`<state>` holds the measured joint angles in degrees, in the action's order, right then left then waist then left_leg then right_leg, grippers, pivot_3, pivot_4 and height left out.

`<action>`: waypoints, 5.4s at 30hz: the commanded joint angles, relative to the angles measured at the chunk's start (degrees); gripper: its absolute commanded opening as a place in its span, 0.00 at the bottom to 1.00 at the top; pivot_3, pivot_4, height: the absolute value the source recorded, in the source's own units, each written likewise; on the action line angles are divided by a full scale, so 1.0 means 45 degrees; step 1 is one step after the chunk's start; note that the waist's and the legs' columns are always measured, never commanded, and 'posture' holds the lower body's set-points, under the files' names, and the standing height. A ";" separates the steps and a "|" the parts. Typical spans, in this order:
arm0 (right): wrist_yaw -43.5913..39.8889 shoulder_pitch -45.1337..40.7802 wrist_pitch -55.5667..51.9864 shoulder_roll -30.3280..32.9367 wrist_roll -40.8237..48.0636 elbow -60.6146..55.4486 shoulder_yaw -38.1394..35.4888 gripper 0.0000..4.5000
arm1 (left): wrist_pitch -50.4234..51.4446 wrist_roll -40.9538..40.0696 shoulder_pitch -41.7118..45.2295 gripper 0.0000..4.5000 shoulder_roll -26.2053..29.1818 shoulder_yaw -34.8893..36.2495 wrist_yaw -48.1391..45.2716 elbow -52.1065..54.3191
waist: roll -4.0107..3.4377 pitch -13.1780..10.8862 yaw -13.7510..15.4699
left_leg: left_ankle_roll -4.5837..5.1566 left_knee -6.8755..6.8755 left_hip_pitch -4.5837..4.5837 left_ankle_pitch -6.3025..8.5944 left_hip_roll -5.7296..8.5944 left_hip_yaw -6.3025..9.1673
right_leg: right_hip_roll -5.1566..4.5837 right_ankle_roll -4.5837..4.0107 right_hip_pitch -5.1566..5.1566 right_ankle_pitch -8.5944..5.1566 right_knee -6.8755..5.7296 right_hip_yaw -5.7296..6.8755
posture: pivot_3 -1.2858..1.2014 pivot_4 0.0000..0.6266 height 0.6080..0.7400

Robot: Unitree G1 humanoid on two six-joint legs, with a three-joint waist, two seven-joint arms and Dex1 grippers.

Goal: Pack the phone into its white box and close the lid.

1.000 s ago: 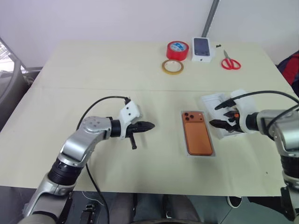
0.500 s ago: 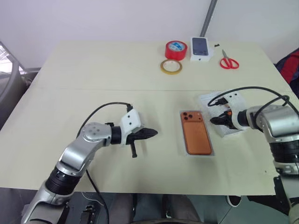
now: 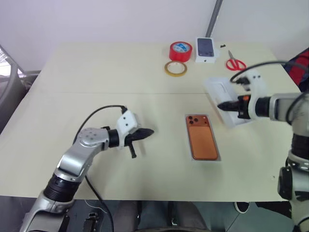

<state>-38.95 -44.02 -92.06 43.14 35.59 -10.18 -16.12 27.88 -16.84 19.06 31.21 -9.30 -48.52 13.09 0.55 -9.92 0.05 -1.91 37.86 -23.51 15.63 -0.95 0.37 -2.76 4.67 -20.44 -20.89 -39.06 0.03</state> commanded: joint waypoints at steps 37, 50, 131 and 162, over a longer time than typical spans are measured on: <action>0.7328 0.4682 0.6168 0.4679 0.8354 -0.1924 0.2372 0.66 | -0.1242 0.1974 0.4016 0.00 -0.5379 -0.2560 0.1354 -0.4151 | -0.0006 -0.0016 -0.0109 | 0.0029 0.0030 -0.0051 0.0016 -0.0004 -0.0011 | 0.0021 0.0005 -0.0024 0.0003 0.0010 0.0000 | 0.52 0.24 1.00; 0.3343 0.6753 1.0786 0.5713 -0.0587 -0.2923 0.4172 0.01 | 0.1210 0.1466 0.4189 0.00 -0.5456 -0.1438 0.2048 -0.3687 | -0.0009 -0.0018 -0.0140 | 0.0023 0.0034 -0.0043 0.0013 -0.0003 -0.0007 | 0.0022 0.0006 -0.0023 0.0002 0.0006 -0.0001 | 0.52 0.24 1.00; -0.1876 1.2960 1.0805 0.3069 -0.3081 -0.7006 0.0726 0.01 | 0.2104 0.2194 0.4992 0.00 -0.5831 -0.4285 0.0516 -0.4627 | -0.0005 -0.0010 0.0147 | 0.0002 0.0055 0.0013 0.0001 0.0009 0.0000 | 0.0036 0.0006 0.0045 0.0002 -0.0005 0.0000 | 0.52 0.24 1.00; 0.0043 0.6976 1.2702 0.0383 -0.2855 -0.0922 0.0201 0.01 | 0.2159 -0.0504 -0.0524 0.00 0.0647 0.5520 0.2537 -0.0923 | -0.0010 -0.0006 -0.0137 | -0.0004 0.0039 0.0012 -0.0003 0.0001 -0.0004 | -0.0002 0.0006 0.0022 0.0002 -0.0020 -0.0003 | 0.52 0.24 1.00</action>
<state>-38.67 -12.20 -36.21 45.22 22.19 -13.29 -14.29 37.43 -18.00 16.54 33.16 13.56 -37.45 6.06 0.51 -9.95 -0.57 -1.93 38.03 -23.45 15.61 -0.95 0.35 -2.77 4.70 -20.35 -20.88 -39.15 0.01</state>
